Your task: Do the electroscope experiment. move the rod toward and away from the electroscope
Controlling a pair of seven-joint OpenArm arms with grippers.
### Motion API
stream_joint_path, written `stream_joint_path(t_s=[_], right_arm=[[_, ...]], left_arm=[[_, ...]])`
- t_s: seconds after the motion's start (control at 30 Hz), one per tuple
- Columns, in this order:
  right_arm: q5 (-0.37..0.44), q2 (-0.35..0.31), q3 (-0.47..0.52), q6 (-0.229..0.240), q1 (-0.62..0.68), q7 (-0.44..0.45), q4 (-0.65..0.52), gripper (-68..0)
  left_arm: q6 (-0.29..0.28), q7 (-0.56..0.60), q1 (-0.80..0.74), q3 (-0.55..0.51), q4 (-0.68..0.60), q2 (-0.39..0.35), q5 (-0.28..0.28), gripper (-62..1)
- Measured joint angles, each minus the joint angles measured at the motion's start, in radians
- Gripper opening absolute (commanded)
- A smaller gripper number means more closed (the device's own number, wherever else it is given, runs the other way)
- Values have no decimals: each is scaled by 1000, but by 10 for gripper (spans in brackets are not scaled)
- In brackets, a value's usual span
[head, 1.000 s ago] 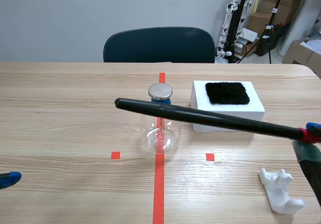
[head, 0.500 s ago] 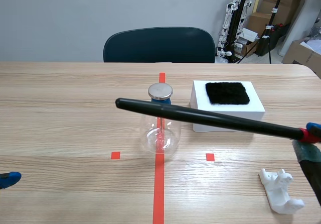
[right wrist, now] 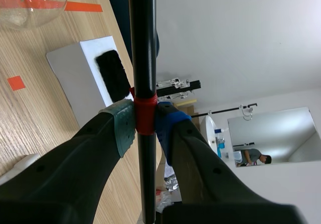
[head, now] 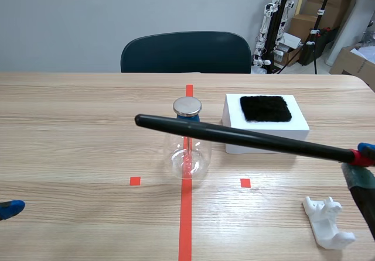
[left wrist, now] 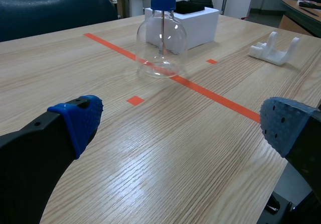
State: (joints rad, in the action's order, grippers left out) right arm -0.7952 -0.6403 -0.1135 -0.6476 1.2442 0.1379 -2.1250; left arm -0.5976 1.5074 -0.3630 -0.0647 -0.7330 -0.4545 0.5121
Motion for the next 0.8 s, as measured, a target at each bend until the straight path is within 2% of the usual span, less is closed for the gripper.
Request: stream_joint_path(t_s=[0.8], right_arm=[[15, 0, 0, 0, 0, 0, 0, -638]], left_arm=[[0, 0, 0, 0, 0, 0, 0, 14]])
